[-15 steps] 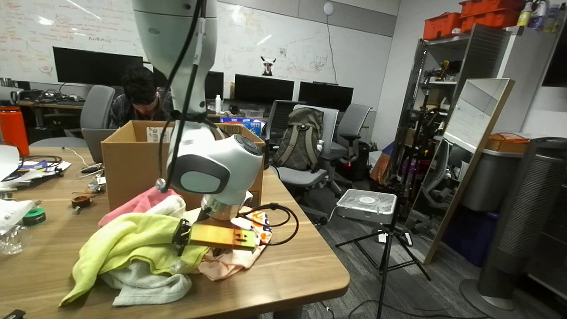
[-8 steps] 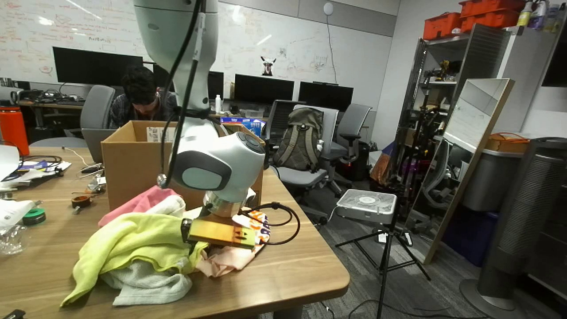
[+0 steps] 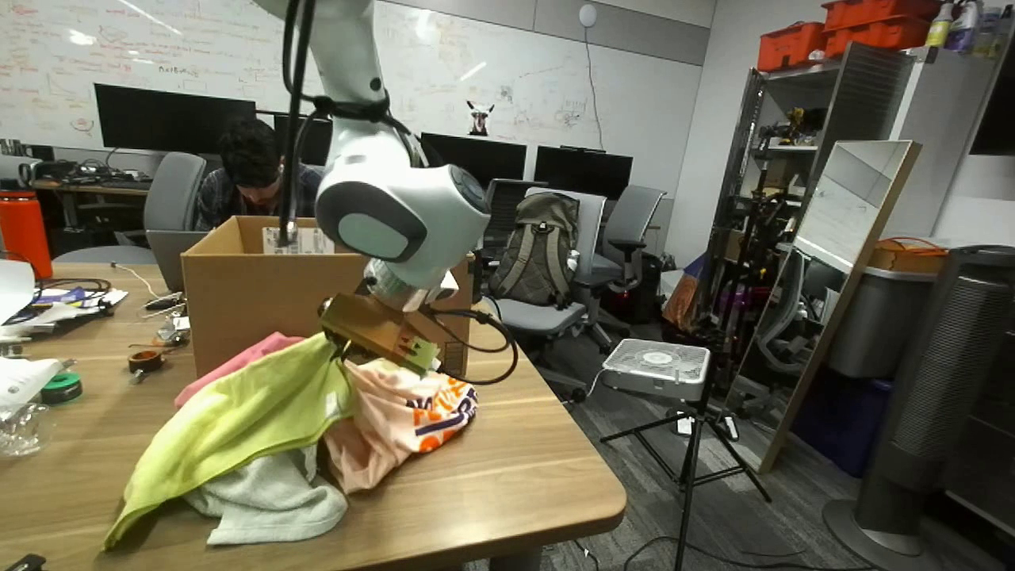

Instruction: Pick up three cloths from the table and put them in the box.

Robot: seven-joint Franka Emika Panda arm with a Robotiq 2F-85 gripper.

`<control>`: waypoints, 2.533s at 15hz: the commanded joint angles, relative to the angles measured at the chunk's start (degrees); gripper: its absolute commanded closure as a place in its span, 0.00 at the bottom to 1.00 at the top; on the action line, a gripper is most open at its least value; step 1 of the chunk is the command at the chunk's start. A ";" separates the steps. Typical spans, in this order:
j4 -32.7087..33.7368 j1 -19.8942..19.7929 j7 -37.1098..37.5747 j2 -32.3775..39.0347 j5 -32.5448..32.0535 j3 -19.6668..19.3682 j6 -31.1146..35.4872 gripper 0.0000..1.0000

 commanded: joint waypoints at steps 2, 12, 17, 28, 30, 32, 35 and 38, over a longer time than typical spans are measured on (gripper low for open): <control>-1.64 1.00 5.41 -13.40 7.52 -2.84 -12.12 0.99; -2.52 5.02 12.29 -27.67 18.02 -7.31 -20.12 0.99; -4.05 7.83 15.51 -35.91 21.50 -6.36 -21.77 0.99; -3.36 12.22 21.10 -45.73 30.55 1.09 -13.10 0.99; -2.05 12.74 19.92 -44.65 34.08 3.56 -7.35 0.99; -0.49 13.04 18.87 -43.35 37.66 5.88 -1.31 0.99; 2.47 13.18 19.36 -41.14 41.57 8.78 6.94 0.99; 4.64 12.63 18.56 -40.52 45.18 11.09 10.93 0.99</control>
